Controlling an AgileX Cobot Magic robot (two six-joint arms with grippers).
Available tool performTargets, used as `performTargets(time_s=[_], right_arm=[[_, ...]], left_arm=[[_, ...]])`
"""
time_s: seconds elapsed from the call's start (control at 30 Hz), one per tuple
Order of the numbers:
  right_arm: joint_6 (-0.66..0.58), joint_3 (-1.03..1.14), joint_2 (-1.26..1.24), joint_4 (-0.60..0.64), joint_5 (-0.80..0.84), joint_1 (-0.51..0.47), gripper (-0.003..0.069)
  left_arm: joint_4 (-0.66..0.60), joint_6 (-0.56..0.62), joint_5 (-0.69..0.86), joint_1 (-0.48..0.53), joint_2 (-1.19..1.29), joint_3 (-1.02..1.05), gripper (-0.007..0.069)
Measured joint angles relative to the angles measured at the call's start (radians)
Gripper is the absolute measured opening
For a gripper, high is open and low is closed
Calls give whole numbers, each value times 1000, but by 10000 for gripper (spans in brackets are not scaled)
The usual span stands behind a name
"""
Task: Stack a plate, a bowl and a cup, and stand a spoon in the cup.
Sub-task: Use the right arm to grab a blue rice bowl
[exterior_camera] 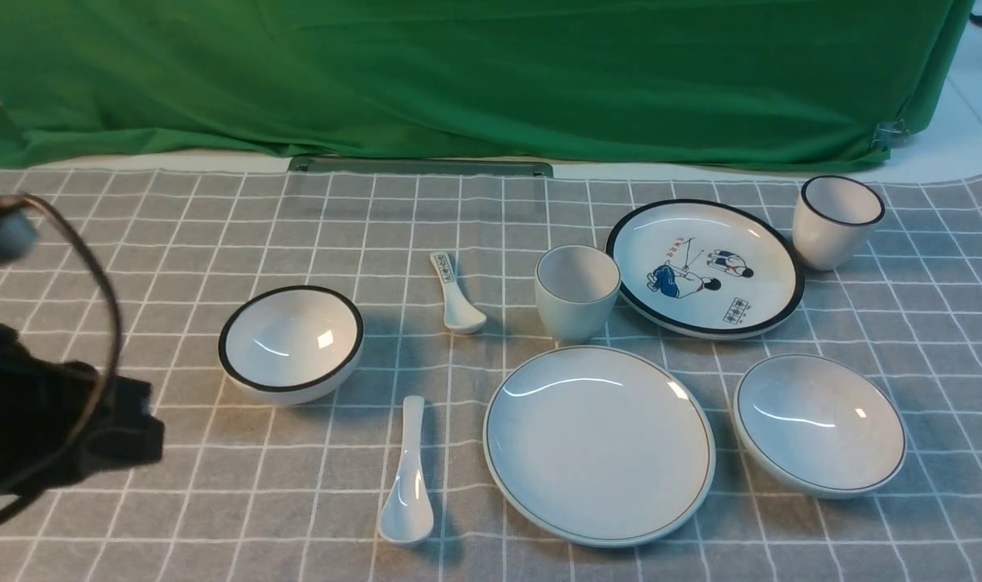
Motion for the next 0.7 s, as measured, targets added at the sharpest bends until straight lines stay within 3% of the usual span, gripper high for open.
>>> performTargets(time_s=[0.2, 0.37, 0.47, 0.53, 0.6, 0.63, 0.67, 0.7], right_arm=[[-20, -55, 203, -3, -67, -2, 20], [2, -119, 363, 1, -114, -72, 31], [36, -173, 507, 1, -115, -133, 120], [43, -202, 585, -2, -117, -142, 223], [45, -227, 658, -2, -137, -138, 381], [46, -229, 658, -2, -140, -138, 381], [57, -241, 698, -2, -165, -134, 488], [64, -247, 723, -1, -181, -129, 537]], left_arm=[[18, 10, 6, -80, 38, 1, 17], [29, -10, 0, -197, 38, 1, 17], [39, -59, -12, -286, 38, 1, 17], [57, -87, -29, -324, 38, 1, 17], [78, -121, -47, -359, 38, 1, 17], [81, -121, -47, -361, 38, 1, 17], [99, -141, -51, -372, 38, 1, 17], [114, -155, -51, -377, 38, 1, 17]])
